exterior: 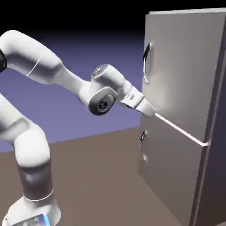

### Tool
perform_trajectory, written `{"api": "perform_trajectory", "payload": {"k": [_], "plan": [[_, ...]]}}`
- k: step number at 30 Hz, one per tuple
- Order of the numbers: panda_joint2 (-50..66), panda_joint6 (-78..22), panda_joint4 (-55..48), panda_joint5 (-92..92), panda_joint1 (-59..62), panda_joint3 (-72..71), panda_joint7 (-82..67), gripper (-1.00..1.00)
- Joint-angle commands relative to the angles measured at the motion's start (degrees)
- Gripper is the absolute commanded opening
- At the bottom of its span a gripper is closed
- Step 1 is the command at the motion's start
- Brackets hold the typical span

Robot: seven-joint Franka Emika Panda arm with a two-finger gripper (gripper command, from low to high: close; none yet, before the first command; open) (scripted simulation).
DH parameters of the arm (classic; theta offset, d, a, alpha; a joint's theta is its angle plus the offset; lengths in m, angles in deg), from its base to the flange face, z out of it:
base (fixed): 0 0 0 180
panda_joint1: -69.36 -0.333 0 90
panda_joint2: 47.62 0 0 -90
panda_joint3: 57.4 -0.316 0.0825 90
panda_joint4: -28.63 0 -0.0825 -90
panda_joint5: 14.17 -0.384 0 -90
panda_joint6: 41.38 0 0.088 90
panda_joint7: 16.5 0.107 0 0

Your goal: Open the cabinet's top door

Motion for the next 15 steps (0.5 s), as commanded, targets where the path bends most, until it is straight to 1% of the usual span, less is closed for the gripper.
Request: {"api": "perform_trajectory", "payload": {"k": [1, 15], "plan": [[-0.38, 0.02, -0.30, -2.50, 0.45, -0.56, -2.00, 0.00], [-5.73, 0.28, -4.50, -37.39, 6.81, -8.39, -30.00, 0.00]]}}
